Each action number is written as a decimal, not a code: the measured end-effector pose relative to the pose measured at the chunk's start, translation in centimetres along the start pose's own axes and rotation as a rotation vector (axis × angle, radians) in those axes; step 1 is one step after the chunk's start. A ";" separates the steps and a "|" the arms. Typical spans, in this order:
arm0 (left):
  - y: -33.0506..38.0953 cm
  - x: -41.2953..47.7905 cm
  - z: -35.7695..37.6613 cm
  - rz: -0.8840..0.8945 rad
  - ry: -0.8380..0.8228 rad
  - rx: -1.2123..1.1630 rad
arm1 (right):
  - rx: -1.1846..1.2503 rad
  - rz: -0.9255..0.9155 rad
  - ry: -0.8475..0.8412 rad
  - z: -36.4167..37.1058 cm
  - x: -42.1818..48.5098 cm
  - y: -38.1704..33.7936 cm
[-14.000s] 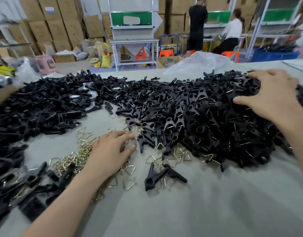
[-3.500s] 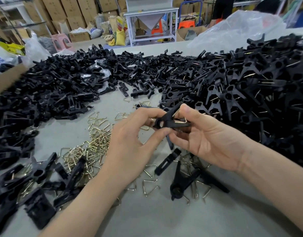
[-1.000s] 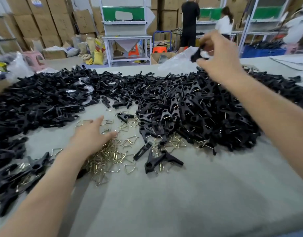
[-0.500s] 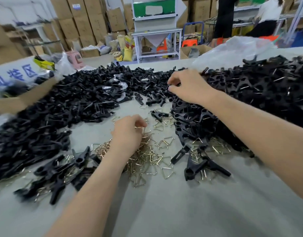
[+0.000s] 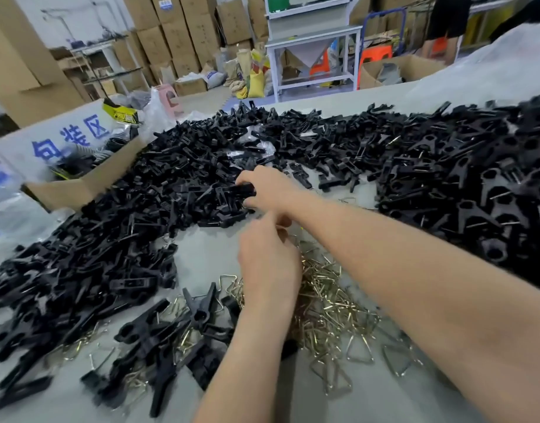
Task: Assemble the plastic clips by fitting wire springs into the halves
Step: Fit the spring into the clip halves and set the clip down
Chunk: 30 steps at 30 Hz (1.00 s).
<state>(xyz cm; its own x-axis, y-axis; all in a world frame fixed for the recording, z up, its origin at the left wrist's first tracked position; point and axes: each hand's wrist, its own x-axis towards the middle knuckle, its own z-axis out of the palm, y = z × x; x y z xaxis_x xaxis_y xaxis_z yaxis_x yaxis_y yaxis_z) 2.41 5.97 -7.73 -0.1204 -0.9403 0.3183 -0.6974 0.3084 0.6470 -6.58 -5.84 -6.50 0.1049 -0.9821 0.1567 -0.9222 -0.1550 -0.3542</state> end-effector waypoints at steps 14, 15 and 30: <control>1.6 -0.5 -1.0 -0.072 -0.035 -0.270 | 0.661 0.206 0.363 -4.1 -5.2 3.0; 1.7 -0.6 -1.1 -0.064 -0.028 -0.293 | 0.720 0.220 0.378 -4.8 -6.4 3.4; 5.9 -4.4 0.7 0.146 -0.583 -0.546 | 1.241 0.262 0.284 -6.9 -26.8 6.4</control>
<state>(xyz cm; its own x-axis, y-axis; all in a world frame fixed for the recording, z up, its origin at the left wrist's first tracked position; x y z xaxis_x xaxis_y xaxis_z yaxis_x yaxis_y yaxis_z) -1.61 11.82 -5.80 -0.6376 -0.7624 0.1107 -0.2215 0.3190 0.9215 -17.89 20.27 -6.58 -0.2478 -0.9649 0.0873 0.0707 -0.1079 -0.9916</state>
